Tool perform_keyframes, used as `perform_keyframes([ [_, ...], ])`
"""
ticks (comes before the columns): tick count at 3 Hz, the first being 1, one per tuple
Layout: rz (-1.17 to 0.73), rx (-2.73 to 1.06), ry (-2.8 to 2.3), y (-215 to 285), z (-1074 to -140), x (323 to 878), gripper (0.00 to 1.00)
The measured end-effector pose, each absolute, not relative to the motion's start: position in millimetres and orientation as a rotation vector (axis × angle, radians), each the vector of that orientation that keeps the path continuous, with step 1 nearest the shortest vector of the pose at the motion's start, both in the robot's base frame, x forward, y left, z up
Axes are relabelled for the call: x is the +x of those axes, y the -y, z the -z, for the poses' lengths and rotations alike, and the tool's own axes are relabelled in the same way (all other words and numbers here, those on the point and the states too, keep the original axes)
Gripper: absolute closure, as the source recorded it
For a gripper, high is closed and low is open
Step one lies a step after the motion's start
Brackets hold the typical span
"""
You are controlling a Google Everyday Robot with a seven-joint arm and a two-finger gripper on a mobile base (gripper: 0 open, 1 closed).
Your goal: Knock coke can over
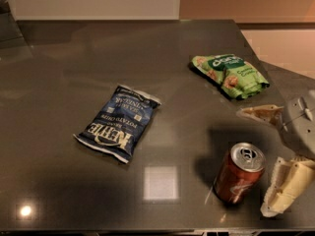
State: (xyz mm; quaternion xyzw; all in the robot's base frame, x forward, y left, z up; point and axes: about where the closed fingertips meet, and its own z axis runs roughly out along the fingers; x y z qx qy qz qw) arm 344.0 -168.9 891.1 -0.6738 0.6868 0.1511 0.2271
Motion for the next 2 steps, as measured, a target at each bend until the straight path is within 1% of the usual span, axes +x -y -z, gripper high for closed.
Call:
perform_keyframes([
  [1,-0.460,-1.838,-1.871,165.8,-890.2,341.2,0.17],
  [2,-0.491,-1.830,-1.856,162.3,-890.7,337.8,0.41],
])
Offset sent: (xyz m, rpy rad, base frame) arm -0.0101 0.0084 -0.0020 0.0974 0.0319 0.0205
